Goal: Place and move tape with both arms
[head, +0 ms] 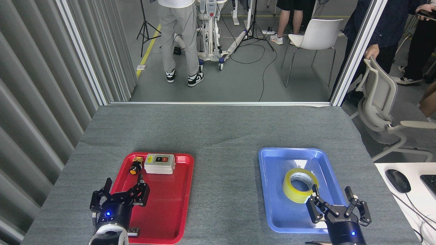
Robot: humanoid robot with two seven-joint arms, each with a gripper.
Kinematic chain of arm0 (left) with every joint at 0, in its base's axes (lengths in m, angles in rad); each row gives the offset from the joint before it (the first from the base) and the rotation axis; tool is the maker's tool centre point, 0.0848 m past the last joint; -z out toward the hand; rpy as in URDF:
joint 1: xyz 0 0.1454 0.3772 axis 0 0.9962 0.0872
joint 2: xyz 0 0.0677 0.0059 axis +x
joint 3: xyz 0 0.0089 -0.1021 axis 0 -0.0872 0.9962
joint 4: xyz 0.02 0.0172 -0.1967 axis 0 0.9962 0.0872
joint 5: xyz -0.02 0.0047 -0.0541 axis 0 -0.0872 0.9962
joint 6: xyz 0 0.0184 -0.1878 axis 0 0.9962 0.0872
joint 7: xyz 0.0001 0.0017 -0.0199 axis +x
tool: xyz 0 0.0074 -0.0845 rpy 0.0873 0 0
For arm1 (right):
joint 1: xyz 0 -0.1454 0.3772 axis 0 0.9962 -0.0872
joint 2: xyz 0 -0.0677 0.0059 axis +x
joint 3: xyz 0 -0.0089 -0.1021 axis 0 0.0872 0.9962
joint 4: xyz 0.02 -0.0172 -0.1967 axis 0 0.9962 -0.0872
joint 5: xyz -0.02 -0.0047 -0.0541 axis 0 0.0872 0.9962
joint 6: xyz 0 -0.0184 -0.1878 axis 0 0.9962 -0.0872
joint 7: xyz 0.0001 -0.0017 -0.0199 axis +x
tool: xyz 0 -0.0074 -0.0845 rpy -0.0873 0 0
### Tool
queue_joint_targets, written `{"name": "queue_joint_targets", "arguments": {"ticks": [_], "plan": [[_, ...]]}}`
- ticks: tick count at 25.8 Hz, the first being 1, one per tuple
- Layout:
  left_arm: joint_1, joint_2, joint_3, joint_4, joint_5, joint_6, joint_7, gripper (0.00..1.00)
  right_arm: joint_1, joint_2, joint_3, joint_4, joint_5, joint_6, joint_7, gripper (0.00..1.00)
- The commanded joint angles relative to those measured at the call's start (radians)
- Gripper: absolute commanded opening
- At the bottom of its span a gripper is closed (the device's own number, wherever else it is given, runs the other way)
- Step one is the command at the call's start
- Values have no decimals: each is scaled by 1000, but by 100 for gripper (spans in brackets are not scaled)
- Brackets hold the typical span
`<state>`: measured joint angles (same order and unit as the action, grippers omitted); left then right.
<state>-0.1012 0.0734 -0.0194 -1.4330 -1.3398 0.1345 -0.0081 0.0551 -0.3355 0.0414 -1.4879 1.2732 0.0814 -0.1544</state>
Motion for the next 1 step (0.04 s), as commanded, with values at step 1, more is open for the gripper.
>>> {"name": "queue_joint_targets", "arguments": {"ticks": [1], "plan": [[3,3,-2,8,1,-1,2,100,0,0,0,0,0,1,-2,100]]}}
